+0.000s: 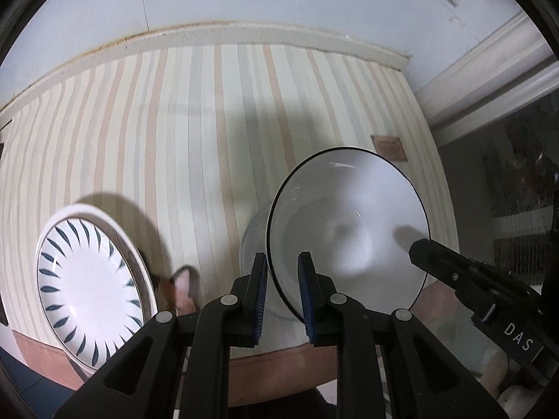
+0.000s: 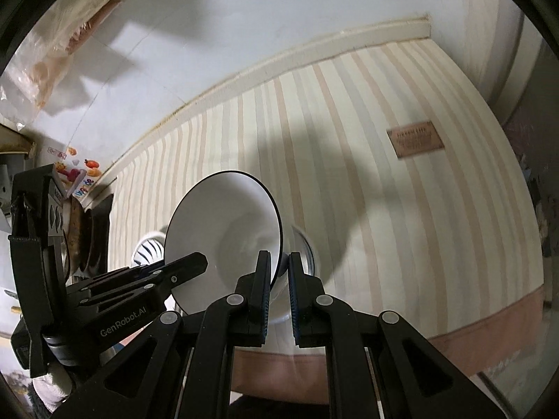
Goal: Organize plates and bowls
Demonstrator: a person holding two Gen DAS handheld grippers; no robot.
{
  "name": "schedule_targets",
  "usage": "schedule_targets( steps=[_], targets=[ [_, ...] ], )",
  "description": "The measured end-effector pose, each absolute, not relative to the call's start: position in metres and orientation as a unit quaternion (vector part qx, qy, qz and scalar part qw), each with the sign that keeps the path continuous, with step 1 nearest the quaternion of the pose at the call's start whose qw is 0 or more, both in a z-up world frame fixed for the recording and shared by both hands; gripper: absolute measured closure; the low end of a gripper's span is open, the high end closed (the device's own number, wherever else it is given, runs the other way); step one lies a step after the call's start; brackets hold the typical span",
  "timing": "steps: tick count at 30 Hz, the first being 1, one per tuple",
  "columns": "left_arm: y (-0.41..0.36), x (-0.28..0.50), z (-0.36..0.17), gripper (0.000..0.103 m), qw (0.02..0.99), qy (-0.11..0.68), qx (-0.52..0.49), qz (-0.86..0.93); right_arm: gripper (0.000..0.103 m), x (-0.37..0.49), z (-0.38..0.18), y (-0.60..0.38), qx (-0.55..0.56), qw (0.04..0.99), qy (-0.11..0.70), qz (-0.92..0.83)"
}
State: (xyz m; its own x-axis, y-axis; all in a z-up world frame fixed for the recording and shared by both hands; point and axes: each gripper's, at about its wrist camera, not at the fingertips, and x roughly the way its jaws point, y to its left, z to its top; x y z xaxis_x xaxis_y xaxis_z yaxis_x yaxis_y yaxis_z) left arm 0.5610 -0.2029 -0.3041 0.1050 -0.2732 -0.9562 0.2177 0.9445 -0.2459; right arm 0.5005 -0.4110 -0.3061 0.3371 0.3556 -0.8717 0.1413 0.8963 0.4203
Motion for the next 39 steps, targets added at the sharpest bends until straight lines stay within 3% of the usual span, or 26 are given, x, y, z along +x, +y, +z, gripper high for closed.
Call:
schedule_targets(
  steps=[23, 39],
  targets=[
    [-0.206, 0.559, -0.335, 0.087, 0.738, 0.661, 0.01, -0.137, 0.092, 0.506, -0.365, -0.401, 0.21, 0.761, 0.609, 0.068],
    [-0.208, 0.561, -0.336, 0.087, 0.737, 0.663, 0.015, -0.132, 0.089, 0.509, -0.366, -0.396, 0.189, 0.761, 0.617, 0.068]
  ],
)
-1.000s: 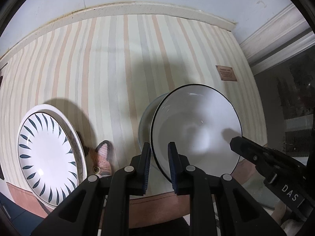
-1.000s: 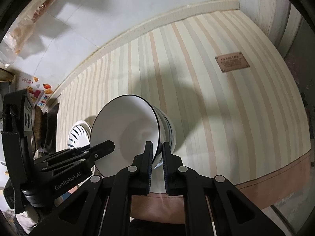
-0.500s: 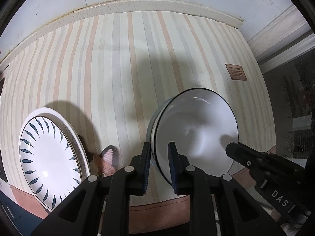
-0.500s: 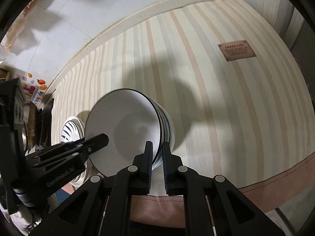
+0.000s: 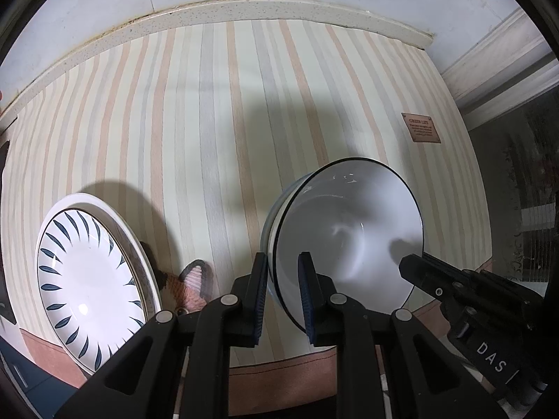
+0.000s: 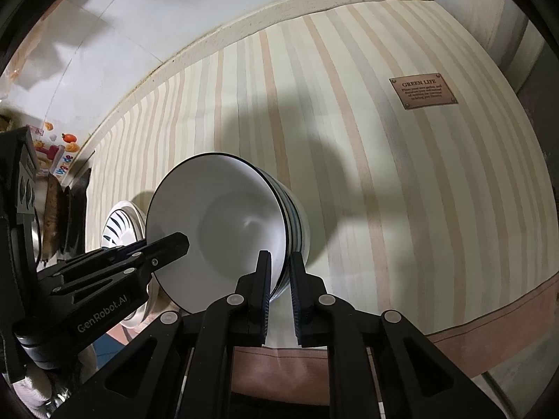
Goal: Organize plates and bowls
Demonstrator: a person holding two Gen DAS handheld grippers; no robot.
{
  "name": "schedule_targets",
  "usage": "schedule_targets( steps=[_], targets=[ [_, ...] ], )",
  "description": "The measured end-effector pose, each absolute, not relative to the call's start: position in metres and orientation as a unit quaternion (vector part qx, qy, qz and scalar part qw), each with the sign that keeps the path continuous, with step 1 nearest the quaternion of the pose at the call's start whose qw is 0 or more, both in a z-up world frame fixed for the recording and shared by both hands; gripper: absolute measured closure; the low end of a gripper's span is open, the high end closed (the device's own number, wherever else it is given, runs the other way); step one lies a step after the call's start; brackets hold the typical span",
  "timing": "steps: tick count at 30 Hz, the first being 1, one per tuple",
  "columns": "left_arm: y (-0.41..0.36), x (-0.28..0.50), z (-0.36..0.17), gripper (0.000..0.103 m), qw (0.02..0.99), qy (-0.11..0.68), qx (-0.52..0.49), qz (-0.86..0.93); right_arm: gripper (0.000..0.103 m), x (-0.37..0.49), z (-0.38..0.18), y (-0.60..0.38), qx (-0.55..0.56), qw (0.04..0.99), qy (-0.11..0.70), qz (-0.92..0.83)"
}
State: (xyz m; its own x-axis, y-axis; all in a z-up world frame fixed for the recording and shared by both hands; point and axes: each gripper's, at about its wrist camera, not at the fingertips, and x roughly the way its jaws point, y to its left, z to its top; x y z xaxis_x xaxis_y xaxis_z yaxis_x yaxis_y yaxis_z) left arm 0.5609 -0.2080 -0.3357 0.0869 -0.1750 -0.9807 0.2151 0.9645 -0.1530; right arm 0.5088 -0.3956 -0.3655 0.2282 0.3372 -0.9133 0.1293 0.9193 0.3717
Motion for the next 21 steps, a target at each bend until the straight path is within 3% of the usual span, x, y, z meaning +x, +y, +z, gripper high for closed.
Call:
schedule_targets(
  steps=[13, 15, 17, 21],
  targets=[
    [-0.205, 0.535, -0.298, 0.085, 0.766, 0.627, 0.061, -0.127, 0.089, 0.483, -0.325, -0.395, 0.149, 0.79, 0.592, 0.055],
    [-0.201, 0.525, -0.288, 0.081, 0.773, 0.618, 0.068, -0.128, 0.085, 0.474, -0.314, -0.394, 0.144, 0.798, 0.583, 0.052],
    [-0.195, 0.514, -0.278, 0.079, 0.779, 0.609, 0.074, -0.128, 0.074, 0.465, -0.305, -0.395, 0.139, 0.804, 0.576, 0.047],
    [-0.185, 0.495, -0.26, 0.076, 0.787, 0.598, 0.077, -0.131, 0.067, 0.441, -0.282, -0.395, 0.135, 0.814, 0.564, 0.046]
  ],
)
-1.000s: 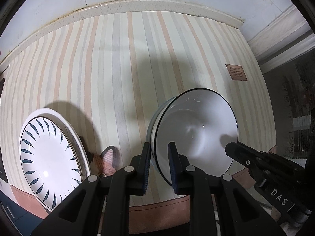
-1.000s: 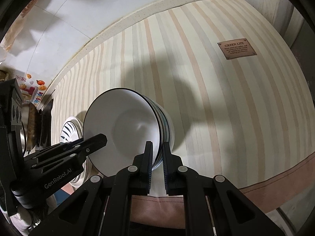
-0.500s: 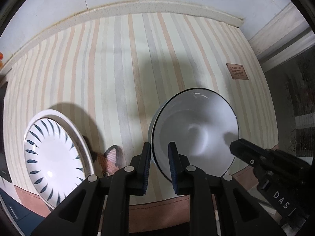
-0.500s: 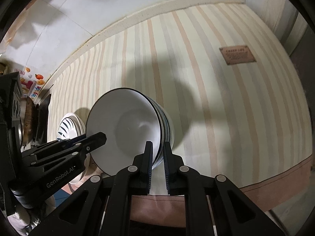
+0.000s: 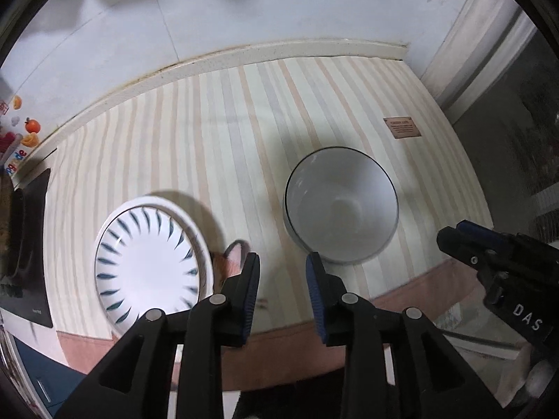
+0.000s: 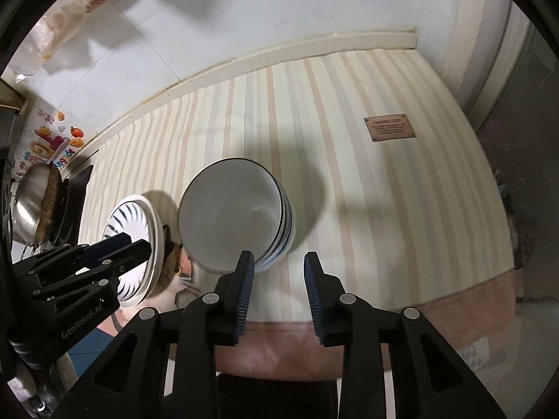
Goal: Organize plates and bowls
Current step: 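Open both grippers and pull them back from the bowl stack, then reach both grippers to the bowl stack and grip its rim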
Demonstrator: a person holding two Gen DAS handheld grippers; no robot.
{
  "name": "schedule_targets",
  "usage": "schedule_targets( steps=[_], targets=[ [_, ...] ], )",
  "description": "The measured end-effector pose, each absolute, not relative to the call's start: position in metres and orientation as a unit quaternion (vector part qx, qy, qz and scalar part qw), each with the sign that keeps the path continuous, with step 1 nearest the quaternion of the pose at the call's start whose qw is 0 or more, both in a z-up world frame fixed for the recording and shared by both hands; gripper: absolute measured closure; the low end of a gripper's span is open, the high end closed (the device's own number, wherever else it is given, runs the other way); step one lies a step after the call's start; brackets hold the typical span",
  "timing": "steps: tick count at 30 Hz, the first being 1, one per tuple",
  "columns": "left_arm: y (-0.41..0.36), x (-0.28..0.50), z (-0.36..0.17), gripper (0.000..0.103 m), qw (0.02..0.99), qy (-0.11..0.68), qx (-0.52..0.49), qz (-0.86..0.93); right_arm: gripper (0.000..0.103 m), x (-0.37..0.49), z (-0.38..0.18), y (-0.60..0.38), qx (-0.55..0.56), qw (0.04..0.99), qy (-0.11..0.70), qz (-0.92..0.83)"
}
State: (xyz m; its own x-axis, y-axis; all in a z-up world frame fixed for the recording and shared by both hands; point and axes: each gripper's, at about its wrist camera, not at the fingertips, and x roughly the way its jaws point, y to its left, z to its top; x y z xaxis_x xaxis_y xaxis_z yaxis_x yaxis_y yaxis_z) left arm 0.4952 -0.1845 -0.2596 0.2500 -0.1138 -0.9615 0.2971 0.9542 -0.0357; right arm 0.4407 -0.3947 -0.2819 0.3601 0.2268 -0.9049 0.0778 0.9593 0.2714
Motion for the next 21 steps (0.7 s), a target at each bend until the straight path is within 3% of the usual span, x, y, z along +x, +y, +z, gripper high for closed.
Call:
schedule_targets(
  steps=[4, 7, 9, 10, 21],
  targets=[
    [-0.173, 0.479, -0.24, 0.069, 0.789, 0.595, 0.056, -0.144, 0.046, 0.416, -0.258, -0.389, 0.128, 0.825, 0.548, 0.05],
    [-0.166, 0.467, -0.223, 0.05, 0.793, 0.588, 0.043, -0.154, 0.028, 0.4, -0.24, -0.384, 0.121, 0.834, 0.535, 0.055],
    [-0.166, 0.463, -0.214, 0.02, 0.796, 0.582, 0.037, -0.161, 0.019, 0.39, -0.23, -0.38, 0.115, 0.84, 0.528, 0.056],
    [-0.167, 0.46, -0.21, 0.016, 0.798, 0.578, 0.038, -0.163, 0.014, 0.385, -0.224, -0.377, 0.111, 0.843, 0.523, 0.055],
    [-0.16, 0.441, -0.184, 0.007, 0.808, 0.563, 0.038, -0.17, 0.004, 0.362, -0.189, -0.377, 0.097, 0.862, 0.497, 0.035]
  ],
)
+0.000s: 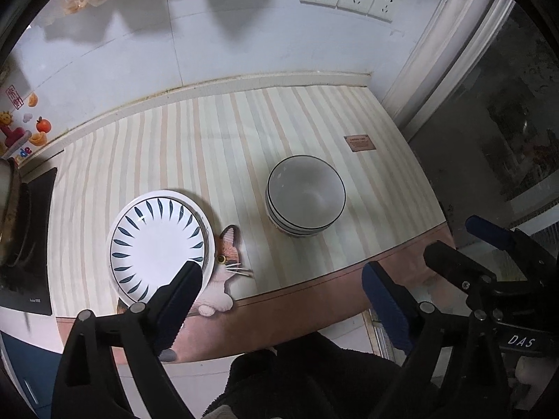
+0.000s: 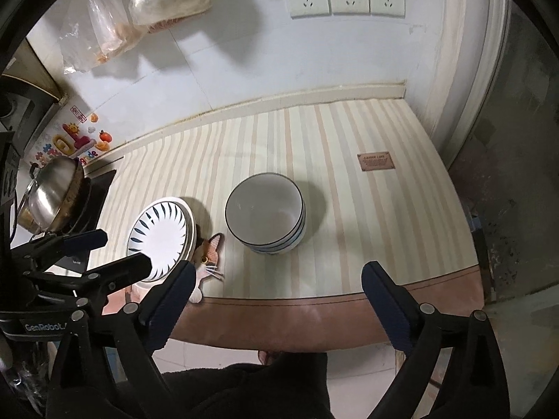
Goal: Organize plates and bowls
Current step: 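Reach both grippers to the bowl stack and grip its rim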
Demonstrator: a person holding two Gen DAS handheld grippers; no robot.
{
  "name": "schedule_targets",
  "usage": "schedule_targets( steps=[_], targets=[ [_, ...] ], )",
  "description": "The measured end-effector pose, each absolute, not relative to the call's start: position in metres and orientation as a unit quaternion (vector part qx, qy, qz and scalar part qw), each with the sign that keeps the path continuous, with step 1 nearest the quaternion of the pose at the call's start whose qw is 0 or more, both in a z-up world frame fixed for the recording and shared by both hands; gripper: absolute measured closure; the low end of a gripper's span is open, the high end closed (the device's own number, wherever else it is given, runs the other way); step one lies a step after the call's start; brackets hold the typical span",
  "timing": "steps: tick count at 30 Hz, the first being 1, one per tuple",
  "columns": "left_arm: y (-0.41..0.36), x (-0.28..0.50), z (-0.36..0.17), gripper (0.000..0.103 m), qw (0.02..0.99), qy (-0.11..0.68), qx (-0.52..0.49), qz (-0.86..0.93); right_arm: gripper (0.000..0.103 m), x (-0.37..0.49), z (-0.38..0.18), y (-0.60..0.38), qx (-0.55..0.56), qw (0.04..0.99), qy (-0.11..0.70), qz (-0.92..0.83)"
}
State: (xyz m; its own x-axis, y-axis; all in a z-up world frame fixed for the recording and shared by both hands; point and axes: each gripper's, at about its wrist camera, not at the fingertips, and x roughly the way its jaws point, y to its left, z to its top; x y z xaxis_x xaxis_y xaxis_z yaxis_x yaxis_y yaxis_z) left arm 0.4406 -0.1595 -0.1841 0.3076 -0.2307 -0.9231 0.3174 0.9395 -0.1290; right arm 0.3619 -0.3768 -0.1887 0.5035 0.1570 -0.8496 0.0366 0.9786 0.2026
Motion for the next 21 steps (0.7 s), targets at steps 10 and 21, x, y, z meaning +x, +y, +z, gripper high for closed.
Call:
schedule_targets(
  steps=[10, 21],
  targets=[
    [-0.161, 0.461, -0.202, 0.003, 0.794, 0.582, 0.015, -0.176, 0.002, 0.38, -0.202, -0.388, 0.114, 0.856, 0.503, 0.041],
    [-0.166, 0.544, -0.3, 0.003, 0.73, 0.664, -0.053, -0.154, 0.002, 0.46, -0.319, -0.424, 0.246, 0.782, 0.568, 0.075]
  ],
)
